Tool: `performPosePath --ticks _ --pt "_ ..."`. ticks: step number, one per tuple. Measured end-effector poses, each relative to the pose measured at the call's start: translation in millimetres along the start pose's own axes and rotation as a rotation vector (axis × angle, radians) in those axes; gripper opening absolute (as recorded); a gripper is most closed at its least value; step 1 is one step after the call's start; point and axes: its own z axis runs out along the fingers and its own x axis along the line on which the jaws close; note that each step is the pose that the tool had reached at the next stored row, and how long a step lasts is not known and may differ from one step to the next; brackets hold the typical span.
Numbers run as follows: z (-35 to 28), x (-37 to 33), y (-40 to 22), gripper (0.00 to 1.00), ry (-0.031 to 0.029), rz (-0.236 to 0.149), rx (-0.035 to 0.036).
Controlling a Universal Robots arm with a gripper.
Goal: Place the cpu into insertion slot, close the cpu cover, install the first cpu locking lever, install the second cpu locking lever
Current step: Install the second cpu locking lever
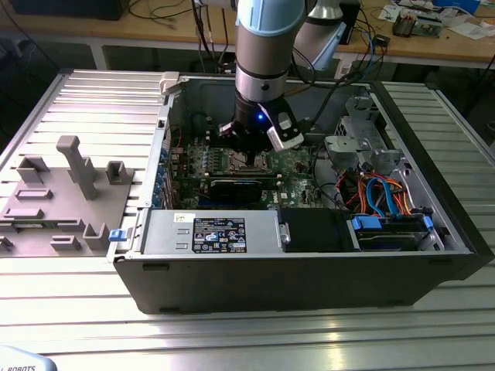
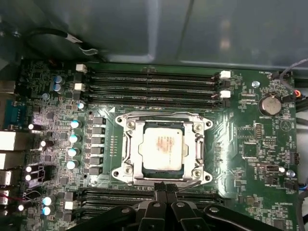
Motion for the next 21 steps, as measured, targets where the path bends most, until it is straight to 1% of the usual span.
performPosePath --ticks 6,11,17,21 --pt "5.9 11.9 -0.6 0.11 0.0 0.0 -0.0021" --pt "9.4 17.1 -2.0 0.11 -0.0003 0.0 -0.004" --pt "13.4 24.5 -3.7 0.11 -0.0004 0.0 -0.0102" --pt "15.2 28.7 -4.1 0.11 -0.0005 0.0 -0.0115"
